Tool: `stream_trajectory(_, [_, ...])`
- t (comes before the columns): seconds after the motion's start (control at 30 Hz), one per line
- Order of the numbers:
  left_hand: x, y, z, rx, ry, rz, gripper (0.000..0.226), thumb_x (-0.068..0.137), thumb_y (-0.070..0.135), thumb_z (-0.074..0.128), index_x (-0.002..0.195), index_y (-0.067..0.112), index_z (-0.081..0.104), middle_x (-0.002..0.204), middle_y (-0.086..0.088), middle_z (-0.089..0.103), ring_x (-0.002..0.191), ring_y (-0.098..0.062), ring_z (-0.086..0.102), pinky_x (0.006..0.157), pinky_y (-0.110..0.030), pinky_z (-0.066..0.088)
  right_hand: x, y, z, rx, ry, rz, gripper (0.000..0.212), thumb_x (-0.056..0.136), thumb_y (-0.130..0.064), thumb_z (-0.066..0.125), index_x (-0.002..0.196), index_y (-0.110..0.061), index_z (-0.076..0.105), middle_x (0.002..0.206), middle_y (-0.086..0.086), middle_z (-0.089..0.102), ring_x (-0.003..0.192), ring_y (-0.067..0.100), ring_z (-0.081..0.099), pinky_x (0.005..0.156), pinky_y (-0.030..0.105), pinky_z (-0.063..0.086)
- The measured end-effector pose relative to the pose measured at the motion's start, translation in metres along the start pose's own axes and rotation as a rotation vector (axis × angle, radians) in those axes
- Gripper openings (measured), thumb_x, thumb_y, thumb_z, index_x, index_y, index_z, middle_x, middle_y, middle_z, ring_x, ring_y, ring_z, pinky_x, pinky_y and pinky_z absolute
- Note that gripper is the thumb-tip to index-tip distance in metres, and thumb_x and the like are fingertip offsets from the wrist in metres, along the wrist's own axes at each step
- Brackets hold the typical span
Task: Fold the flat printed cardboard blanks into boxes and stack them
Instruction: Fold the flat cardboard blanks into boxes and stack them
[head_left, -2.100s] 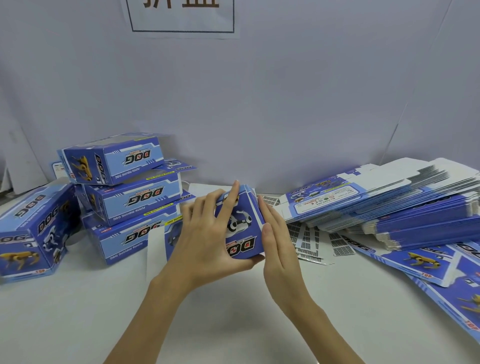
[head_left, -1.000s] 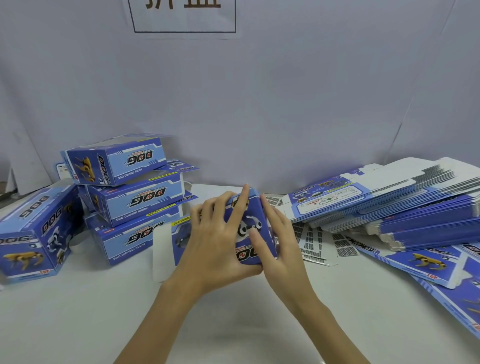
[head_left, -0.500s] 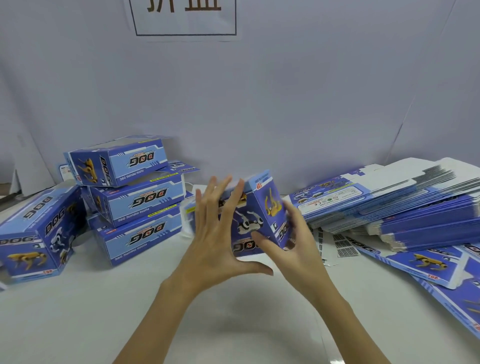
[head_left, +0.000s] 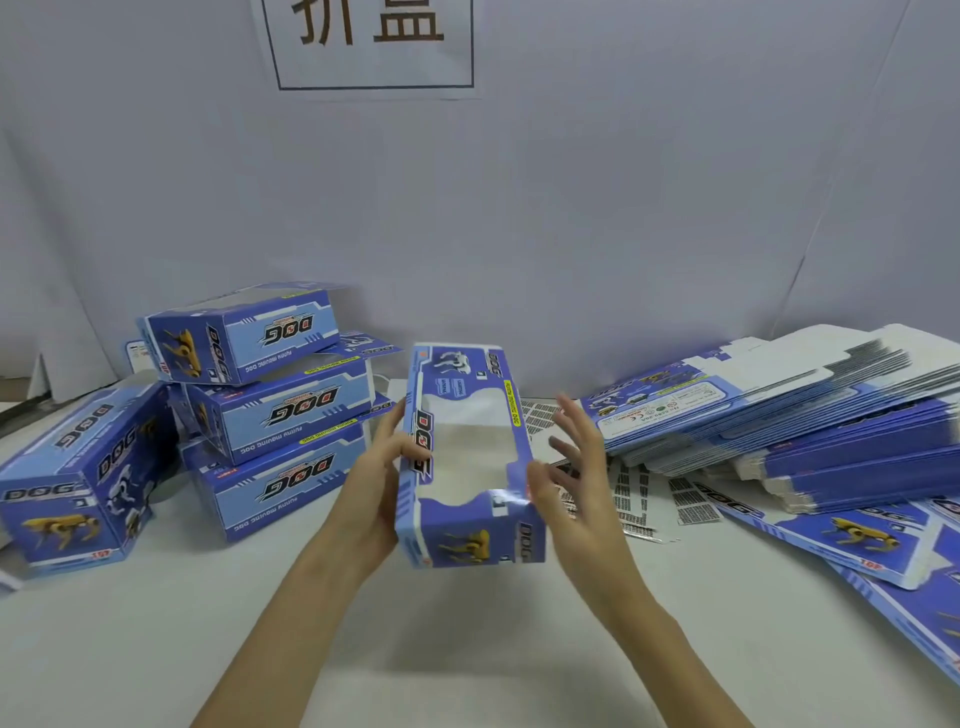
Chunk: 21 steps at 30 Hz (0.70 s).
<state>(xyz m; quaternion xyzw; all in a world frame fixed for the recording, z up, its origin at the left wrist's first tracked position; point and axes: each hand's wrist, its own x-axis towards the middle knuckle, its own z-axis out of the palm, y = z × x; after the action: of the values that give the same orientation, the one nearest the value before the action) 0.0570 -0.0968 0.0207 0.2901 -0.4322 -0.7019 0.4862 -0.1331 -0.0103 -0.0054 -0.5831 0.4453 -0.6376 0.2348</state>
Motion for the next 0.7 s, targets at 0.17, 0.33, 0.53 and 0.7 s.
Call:
stream_trajectory(0.17, [-0.007,-0.014,0.019,0.186,-0.191,0.106,0.07,0.081,0.015,0.059,0.142,0.047,0.052,0.135,-0.003,0.069,0.111,-0.027,0.073,0.078,-0.036,0.062,0.008,-0.005,-0.014,0.34,0.004,0.264,0.069,0.093,-0.052,0.072,0.154,-0.051,0.039,0.15,-0.019,0.058,0.131,0.009,0.064,0.093,0.034,0.063])
stream_trajectory(0.33, [-0.013,-0.022,0.03,0.287,-0.165,0.189,0.045,0.084,0.054,0.069,0.121,0.073,0.052,0.125,0.008,0.073,0.108,-0.023,0.075,0.072,-0.031,0.063,0.004,-0.007,-0.013,0.295,0.017,0.16,0.062,0.094,-0.039,0.072,0.148,-0.049,0.044,0.132,-0.02,0.068,0.123,0.013,0.069,0.075,0.028,0.064])
stream_trajectory(0.53, [-0.013,-0.023,0.026,0.326,-0.142,0.199,0.04,0.09,0.047,0.064,0.12,0.072,0.054,0.127,0.01,0.072,0.113,-0.021,0.073,0.076,-0.03,0.062,-0.001,-0.008,-0.007,0.129,0.06,0.104,0.061,0.09,-0.046,0.068,0.146,-0.044,0.045,0.159,-0.016,0.047,0.139,0.016,0.058,0.093,0.043,0.064])
stream_trajectory(0.7, [-0.014,-0.023,0.028,0.366,-0.135,0.199,0.038,0.09,0.054,0.063,0.119,0.074,0.051,0.124,0.022,0.069,0.115,-0.012,0.071,0.074,-0.024,0.061,-0.004,-0.012,-0.006,0.228,0.047,0.119,0.045,0.095,-0.034,0.065,0.137,-0.031,0.05,0.127,-0.014,0.07,0.121,0.018,0.071,0.075,0.028,0.064])
